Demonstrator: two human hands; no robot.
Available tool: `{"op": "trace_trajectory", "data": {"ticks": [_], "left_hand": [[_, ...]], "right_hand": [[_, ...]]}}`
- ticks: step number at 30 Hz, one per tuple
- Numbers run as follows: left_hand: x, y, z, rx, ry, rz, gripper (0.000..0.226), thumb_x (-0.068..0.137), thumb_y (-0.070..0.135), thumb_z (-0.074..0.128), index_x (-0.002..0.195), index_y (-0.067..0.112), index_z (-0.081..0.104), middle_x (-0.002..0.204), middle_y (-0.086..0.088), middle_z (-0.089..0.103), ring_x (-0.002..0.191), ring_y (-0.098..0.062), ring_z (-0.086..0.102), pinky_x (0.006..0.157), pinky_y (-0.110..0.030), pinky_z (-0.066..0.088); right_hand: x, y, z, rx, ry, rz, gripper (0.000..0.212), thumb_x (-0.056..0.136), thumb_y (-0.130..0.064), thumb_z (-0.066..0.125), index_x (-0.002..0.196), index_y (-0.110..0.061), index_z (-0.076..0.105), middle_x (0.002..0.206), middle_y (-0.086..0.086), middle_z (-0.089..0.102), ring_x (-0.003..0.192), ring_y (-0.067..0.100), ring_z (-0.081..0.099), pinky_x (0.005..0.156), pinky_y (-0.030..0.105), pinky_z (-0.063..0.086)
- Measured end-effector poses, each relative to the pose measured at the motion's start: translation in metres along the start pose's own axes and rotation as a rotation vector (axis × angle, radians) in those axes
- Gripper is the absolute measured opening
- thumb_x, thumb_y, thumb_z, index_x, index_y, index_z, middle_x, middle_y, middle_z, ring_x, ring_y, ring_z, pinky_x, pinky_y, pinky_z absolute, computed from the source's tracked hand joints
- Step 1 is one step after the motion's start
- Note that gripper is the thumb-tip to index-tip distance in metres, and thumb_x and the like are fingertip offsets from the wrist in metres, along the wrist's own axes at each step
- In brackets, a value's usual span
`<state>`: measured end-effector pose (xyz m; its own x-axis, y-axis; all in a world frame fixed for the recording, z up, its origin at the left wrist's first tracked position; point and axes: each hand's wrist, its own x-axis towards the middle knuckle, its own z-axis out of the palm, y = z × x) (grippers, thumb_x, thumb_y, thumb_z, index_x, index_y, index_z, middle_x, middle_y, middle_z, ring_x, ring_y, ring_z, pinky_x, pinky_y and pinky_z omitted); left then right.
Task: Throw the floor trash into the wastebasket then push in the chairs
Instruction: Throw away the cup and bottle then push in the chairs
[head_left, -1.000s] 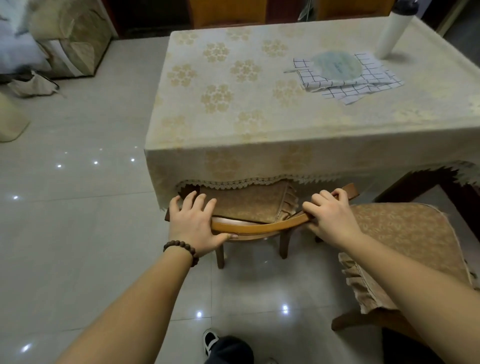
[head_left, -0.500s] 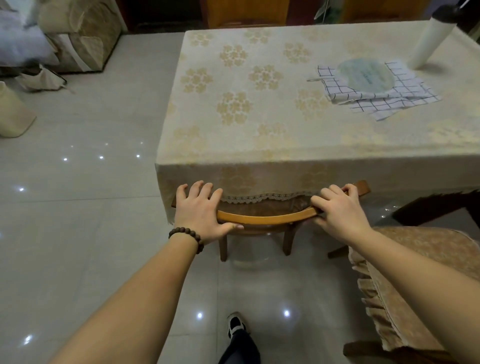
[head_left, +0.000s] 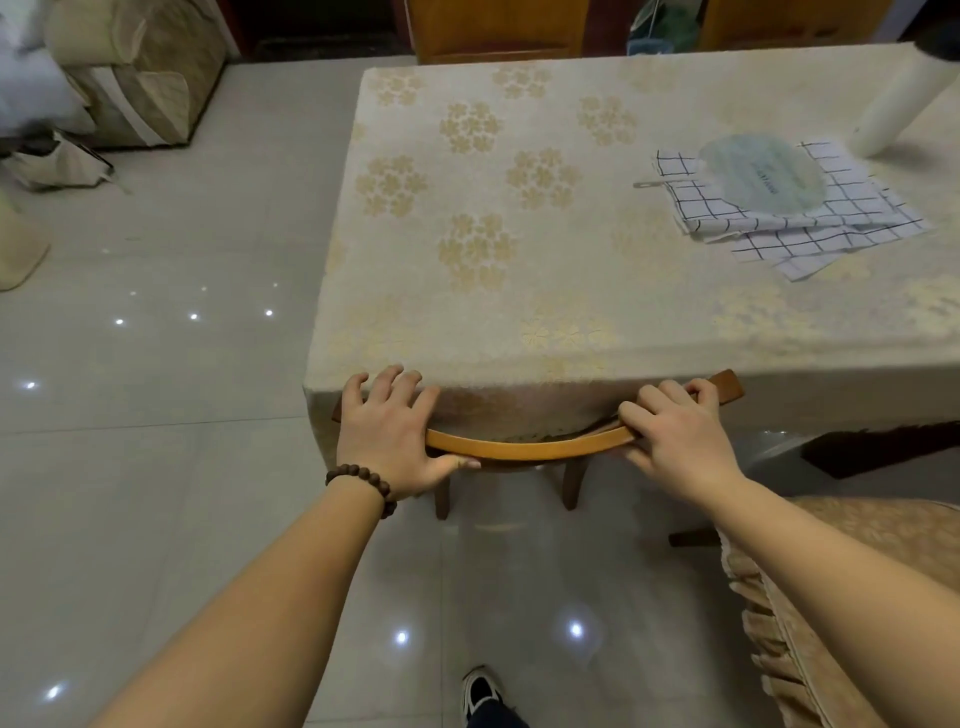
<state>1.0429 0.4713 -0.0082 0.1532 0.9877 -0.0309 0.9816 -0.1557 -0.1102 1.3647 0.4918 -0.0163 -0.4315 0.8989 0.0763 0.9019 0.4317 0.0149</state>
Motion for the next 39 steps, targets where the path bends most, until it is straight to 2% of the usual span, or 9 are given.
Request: {"op": "trace_trajectory", "data": {"ticks": [5, 12, 14, 19, 25, 31, 33, 36, 39], "left_hand": [[0.004, -0.003, -0.001, 0.000, 0.000, 0.009, 0.102, 0.059, 0.095, 0.024, 0.124, 0.023, 0.057, 0.132, -0.004, 0.055, 0.130, -0.029, 0.041, 0.107, -0.055, 0.022], [0.002, -0.002, -0.011, -0.036, -0.118, -0.012, 0.111, 0.054, 0.095, 0.012, 0.146, 0.035, 0.027, 0.151, 0.002, 0.033, 0.141, -0.024, 0.023, 0.113, -0.053, 0.006], [0.000, -0.001, -0.015, -0.058, -0.158, -0.022, 0.105, 0.056, 0.094, 0.014, 0.142, 0.037, 0.033, 0.144, 0.005, 0.043, 0.135, -0.022, 0.032, 0.112, -0.052, 0.010], [-0.025, 0.010, -0.015, 0.046, -0.162, 0.024, 0.086, 0.064, 0.090, 0.015, 0.115, 0.035, 0.057, 0.117, 0.008, 0.058, 0.118, -0.022, 0.044, 0.106, -0.053, 0.017], [-0.025, 0.027, -0.021, 0.029, -0.189, 0.097, 0.090, 0.069, 0.088, 0.022, 0.135, 0.032, 0.045, 0.146, -0.001, 0.040, 0.139, -0.029, 0.024, 0.111, -0.061, 0.002], [0.001, 0.045, -0.023, 0.033, -0.183, 0.088, 0.098, 0.069, 0.090, 0.019, 0.148, 0.032, 0.024, 0.158, -0.002, 0.019, 0.146, -0.029, 0.007, 0.111, -0.061, -0.004], [0.008, 0.057, -0.022, 0.028, -0.174, 0.067, 0.100, 0.069, 0.091, 0.017, 0.150, 0.032, 0.020, 0.159, -0.002, 0.017, 0.146, -0.030, 0.005, 0.111, -0.062, -0.006], [0.019, 0.078, -0.025, 0.016, -0.175, 0.043, 0.098, 0.069, 0.090, 0.016, 0.148, 0.032, 0.027, 0.156, -0.001, 0.026, 0.145, -0.030, 0.012, 0.112, -0.060, -0.006], [0.017, 0.082, -0.023, 0.006, -0.152, 0.042, 0.089, 0.069, 0.089, 0.016, 0.121, 0.031, 0.058, 0.126, 0.003, 0.059, 0.126, -0.025, 0.043, 0.112, -0.055, 0.010]], "right_hand": [[0.006, -0.001, -0.001, -0.028, -0.033, 0.003, 0.038, 0.072, -0.052, 0.065, 0.089, -0.018, 0.060, 0.085, 0.003, 0.058, 0.085, 0.029, 0.054, 0.085, 0.048, 0.034], [0.007, -0.008, -0.018, -0.076, -0.237, 0.039, 0.056, 0.079, -0.062, 0.044, 0.118, -0.025, 0.057, 0.113, 0.000, 0.062, 0.108, 0.027, 0.053, 0.098, 0.050, 0.029], [0.007, -0.013, -0.026, -0.096, -0.298, 0.053, 0.046, 0.085, -0.056, 0.047, 0.119, -0.027, 0.053, 0.117, -0.004, 0.058, 0.115, 0.023, 0.046, 0.102, 0.045, 0.024], [-0.019, -0.019, -0.027, -0.173, -0.267, -0.016, 0.036, 0.068, -0.048, 0.073, 0.091, -0.023, 0.061, 0.085, -0.002, 0.062, 0.087, 0.024, 0.057, 0.079, 0.046, 0.040], [-0.047, -0.006, -0.018, -0.144, -0.148, 0.020, 0.037, 0.053, -0.041, 0.083, 0.078, -0.022, 0.063, 0.071, -0.002, 0.060, 0.073, 0.025, 0.058, 0.070, 0.044, 0.043], [-0.034, 0.026, -0.022, -0.134, -0.206, 0.005, 0.029, 0.063, -0.041, 0.077, 0.082, -0.025, 0.062, 0.078, -0.004, 0.060, 0.083, 0.025, 0.060, 0.093, 0.058, 0.039], [-0.025, 0.042, -0.027, -0.146, -0.242, -0.016, 0.029, 0.071, -0.043, 0.071, 0.095, -0.027, 0.064, 0.094, -0.004, 0.064, 0.101, 0.024, 0.059, 0.104, 0.061, 0.029], [-0.011, 0.066, -0.037, -0.107, -0.380, -0.001, 0.039, 0.085, -0.047, 0.056, 0.122, -0.035, 0.056, 0.127, -0.010, 0.056, 0.128, 0.018, 0.042, 0.113, 0.057, 0.010], [-0.009, 0.070, -0.038, -0.074, -0.394, -0.027, 0.030, 0.085, -0.048, 0.053, 0.112, -0.036, 0.060, 0.116, -0.013, 0.061, 0.118, 0.017, 0.049, 0.111, 0.056, 0.012]]}}
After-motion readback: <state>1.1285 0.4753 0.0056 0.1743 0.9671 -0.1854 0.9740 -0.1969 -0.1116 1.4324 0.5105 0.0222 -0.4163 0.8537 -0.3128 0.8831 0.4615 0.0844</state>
